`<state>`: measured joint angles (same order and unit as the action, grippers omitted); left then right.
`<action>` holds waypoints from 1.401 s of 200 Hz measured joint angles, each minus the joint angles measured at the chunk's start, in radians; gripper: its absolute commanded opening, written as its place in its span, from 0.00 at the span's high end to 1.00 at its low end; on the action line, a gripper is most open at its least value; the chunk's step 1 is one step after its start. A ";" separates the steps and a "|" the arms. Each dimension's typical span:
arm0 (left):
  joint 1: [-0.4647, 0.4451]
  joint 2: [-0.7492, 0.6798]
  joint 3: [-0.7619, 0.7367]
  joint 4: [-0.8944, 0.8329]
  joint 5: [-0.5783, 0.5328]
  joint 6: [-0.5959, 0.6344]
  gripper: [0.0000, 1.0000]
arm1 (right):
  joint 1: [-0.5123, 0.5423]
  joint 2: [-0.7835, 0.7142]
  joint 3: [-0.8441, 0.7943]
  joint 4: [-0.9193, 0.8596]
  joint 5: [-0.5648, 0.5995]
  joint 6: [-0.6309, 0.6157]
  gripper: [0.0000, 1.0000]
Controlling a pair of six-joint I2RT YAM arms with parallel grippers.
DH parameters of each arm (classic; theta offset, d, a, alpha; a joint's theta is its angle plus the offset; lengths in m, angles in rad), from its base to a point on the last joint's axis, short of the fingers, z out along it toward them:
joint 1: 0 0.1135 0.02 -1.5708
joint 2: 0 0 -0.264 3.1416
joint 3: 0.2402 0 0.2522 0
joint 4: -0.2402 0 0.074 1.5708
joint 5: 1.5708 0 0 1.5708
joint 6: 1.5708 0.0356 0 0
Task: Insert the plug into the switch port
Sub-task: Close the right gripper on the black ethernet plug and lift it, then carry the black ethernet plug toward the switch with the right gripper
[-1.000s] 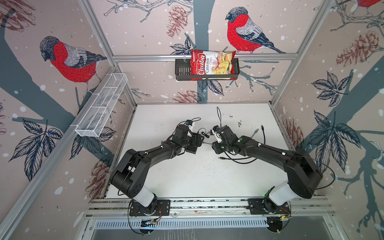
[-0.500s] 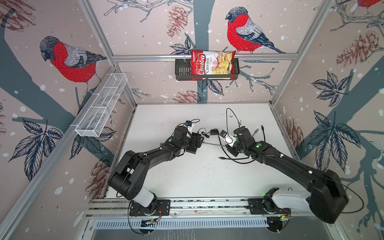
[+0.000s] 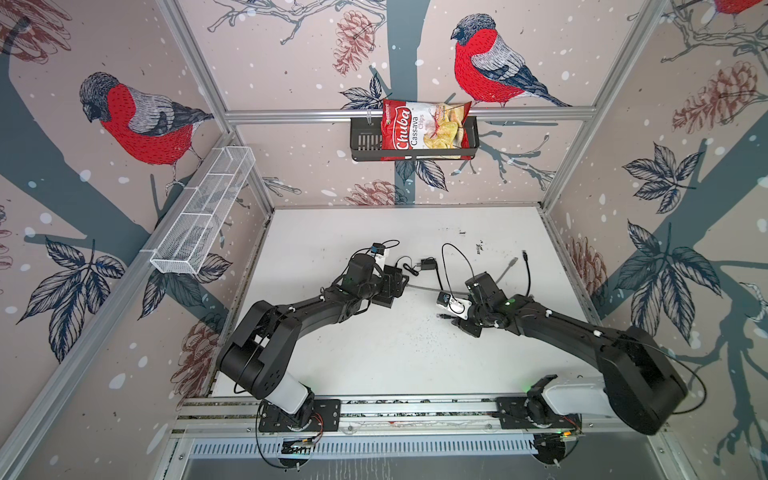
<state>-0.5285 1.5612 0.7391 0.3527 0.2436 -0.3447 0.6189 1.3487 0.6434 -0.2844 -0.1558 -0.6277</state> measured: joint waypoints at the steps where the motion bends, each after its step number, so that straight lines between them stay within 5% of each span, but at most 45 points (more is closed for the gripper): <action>1: 0.000 0.001 0.000 0.001 0.001 0.000 0.03 | 0.000 0.003 0.000 0.001 0.000 -0.001 0.63; 75: 0.000 0.021 0.000 0.019 0.016 -0.007 0.03 | -0.011 0.091 0.010 0.066 0.004 -0.009 0.64; 159: 0.000 0.023 -0.013 0.031 0.025 -0.007 0.03 | -0.011 0.189 0.053 0.097 -0.019 -0.027 0.92; 201: 0.000 -0.017 -0.041 0.042 0.043 -0.004 0.03 | -0.020 0.194 0.074 0.086 -0.037 -0.031 0.96; 280: -0.011 -0.108 -0.063 0.064 0.092 0.027 0.04 | -0.029 0.270 0.319 0.052 -0.250 -0.104 0.99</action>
<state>-0.5400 1.4532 0.6758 0.4171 0.3351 -0.3172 0.5903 1.6188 0.9619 -0.2325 -0.4057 -0.7319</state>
